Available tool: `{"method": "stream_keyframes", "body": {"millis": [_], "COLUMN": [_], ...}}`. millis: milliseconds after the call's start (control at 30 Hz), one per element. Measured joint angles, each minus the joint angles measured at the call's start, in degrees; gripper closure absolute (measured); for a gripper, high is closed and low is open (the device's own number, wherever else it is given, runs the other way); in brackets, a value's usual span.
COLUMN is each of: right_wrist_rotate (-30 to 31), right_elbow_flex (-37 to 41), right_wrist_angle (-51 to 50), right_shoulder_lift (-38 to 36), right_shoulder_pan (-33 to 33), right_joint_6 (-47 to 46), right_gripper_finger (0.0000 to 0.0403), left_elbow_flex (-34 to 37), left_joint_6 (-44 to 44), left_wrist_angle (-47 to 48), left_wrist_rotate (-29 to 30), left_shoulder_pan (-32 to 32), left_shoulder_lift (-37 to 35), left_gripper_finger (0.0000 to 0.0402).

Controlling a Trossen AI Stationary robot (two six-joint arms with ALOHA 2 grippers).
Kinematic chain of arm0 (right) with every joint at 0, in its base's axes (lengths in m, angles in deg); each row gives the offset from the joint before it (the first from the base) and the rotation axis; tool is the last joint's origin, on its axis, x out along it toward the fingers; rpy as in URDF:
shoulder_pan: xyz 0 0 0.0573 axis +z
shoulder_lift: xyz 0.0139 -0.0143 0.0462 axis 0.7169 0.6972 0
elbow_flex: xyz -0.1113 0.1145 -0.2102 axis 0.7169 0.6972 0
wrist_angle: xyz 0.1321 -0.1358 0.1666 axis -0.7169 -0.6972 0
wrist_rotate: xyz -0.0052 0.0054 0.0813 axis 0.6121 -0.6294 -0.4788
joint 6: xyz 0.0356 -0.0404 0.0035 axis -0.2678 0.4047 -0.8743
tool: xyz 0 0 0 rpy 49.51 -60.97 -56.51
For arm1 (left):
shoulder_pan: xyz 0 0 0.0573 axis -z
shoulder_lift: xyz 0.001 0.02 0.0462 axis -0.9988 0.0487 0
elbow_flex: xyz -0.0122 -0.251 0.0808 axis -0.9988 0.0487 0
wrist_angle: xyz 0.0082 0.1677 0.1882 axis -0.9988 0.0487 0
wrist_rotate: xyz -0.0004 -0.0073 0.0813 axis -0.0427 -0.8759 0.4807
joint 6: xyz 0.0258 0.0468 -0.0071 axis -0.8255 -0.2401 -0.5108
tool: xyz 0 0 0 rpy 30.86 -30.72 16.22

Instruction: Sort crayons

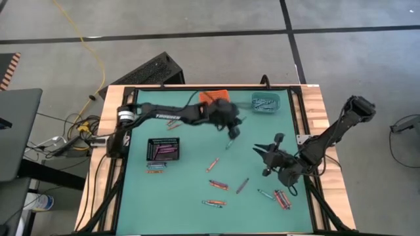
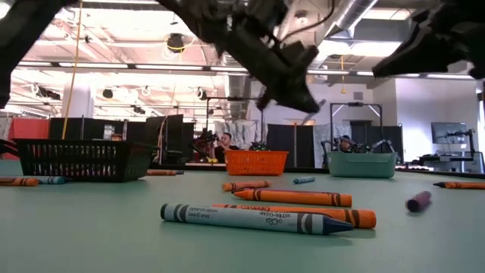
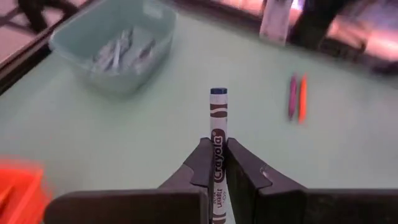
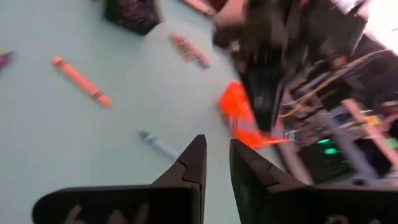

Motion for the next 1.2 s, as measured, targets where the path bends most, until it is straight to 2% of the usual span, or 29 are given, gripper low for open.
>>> {"method": "stream_keyframes", "body": {"millis": [67,200,400,533,600,667,900,1067,1200], "right_wrist_rotate": [4.65,11.91,15.26,15.69,15.69,15.69,15.66,15.66,15.66], "right_elbow_flex": [-0.03,-0.07,-0.05,-0.05,-0.05,-0.05,0.00,0.00,0.00], "right_wrist_angle": [0.01,-0.70,-1.40,-1.41,-1.39,-1.40,-1.38,-1.36,-1.36], "right_shoulder_lift": [-0.03,-0.35,-0.85,-0.85,-0.82,-0.76,-0.74,-0.74,-0.74], "right_shoulder_pan": [1.52,5.49,9.64,10.56,10.42,10.39,10.37,10.35,10.35], "right_joint_6": [0.46,0.77,0.78,0.71,0.60,0.61,0.59,0.61,0.59], "right_gripper_finger": [0.0332,0.0332,0.0332,0.0332,0.0332,0.0332,0.0332,0.0332,0.0332], "left_elbow_flex": [-2.67,-13.79,-34.46,-45.85,-43.20,-41.67,-41.64,-41.64,-42.09], "left_joint_6": [1.84,2.16,4.88,8.56,10.18,10.88,5.79,5.02,3.76], "left_wrist_angle": [-1.57,-4.32,-3.03,-2.93,-12.02,-15.53,-10.45,-10.59,-10.15], "left_wrist_rotate": [-3.98,-8.09,-11.04,-12.24,-11.41,-10.00,-1.81,-2.16,-5.50], "left_shoulder_pan": [-2.40,-5.81,-8.54,-9.46,-9.63,-9.75,-10.01,-9.87,-9.76], "left_shoulder_lift": [2.86,10.77,25.10,34.20,35.30,35.81,36.13,36.15,36.15], "left_gripper_finger": [0.0390,0.0390,0.0390,0.0390,0.0390,0.0388,0.0360,0.0329,0.0303]}}
